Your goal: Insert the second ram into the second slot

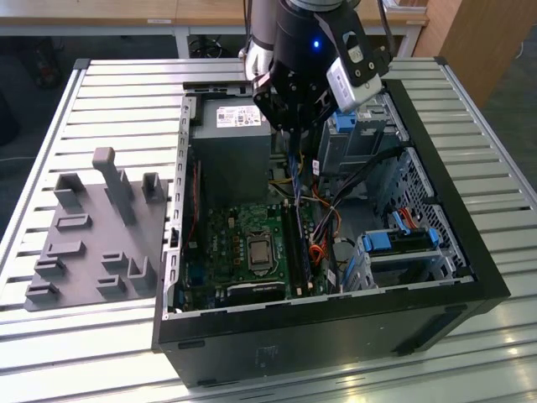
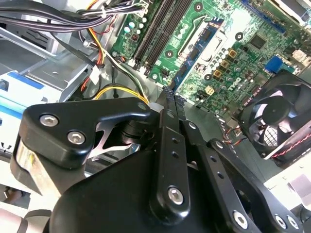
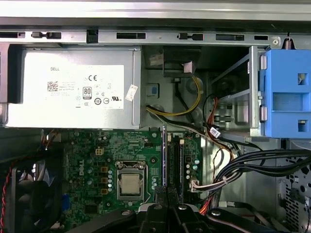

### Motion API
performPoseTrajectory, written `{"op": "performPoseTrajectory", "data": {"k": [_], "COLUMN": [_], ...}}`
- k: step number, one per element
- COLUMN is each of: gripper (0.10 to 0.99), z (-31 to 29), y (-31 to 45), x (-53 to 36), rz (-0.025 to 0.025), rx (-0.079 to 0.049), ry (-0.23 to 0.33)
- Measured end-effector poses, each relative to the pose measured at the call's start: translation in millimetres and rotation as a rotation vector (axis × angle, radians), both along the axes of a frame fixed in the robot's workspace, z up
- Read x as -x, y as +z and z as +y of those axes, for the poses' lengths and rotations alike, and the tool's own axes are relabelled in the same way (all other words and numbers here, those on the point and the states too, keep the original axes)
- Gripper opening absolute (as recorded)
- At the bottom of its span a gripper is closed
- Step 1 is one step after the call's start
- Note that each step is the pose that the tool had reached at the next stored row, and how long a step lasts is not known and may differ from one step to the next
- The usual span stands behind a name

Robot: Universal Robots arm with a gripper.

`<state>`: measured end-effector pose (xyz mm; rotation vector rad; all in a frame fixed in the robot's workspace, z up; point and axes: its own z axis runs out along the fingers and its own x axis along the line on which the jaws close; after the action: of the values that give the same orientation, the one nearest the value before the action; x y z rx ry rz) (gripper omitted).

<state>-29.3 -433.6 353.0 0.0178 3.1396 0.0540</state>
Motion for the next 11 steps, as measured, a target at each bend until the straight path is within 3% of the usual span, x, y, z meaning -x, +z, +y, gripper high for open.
{"op": "performPoseTrajectory", "data": {"k": [11], "gripper": [0.114], "z": [0.0], "y": [-3.1], "x": [0.0], "rz": [-0.0003], "rx": [0.000], "ry": [0.000]}}
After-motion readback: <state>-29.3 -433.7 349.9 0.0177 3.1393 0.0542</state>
